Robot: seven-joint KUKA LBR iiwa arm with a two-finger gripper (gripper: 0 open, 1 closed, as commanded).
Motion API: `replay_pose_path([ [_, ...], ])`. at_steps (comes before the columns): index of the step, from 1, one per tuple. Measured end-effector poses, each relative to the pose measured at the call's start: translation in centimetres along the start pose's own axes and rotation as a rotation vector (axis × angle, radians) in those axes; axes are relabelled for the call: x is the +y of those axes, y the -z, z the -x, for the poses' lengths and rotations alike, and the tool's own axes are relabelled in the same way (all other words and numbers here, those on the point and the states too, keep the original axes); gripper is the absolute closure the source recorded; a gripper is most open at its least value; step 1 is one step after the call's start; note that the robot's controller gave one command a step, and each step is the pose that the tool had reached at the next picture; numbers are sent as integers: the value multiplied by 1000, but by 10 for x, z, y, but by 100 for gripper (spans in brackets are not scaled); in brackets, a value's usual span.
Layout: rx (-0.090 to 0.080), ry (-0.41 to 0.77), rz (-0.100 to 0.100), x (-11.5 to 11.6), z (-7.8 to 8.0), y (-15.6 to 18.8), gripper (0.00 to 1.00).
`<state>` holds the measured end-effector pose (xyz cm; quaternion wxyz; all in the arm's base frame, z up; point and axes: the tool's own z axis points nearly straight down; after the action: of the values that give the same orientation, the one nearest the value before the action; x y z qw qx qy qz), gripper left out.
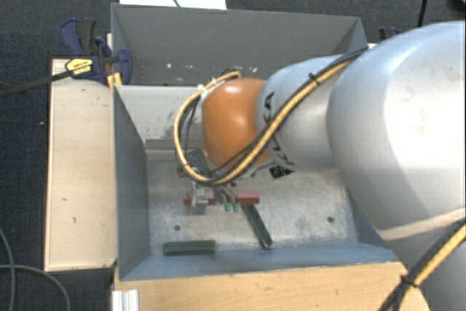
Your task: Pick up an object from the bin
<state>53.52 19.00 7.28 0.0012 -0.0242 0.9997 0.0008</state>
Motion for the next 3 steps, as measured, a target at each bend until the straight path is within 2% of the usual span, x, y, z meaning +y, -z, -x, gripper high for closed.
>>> replay_pose_path([
  [1,6,-2,-2,0,13,54,100],
  [2,4,-8,-1,2,29,115,100],
  [3,-6,-9,1,5,35,147,100],
])
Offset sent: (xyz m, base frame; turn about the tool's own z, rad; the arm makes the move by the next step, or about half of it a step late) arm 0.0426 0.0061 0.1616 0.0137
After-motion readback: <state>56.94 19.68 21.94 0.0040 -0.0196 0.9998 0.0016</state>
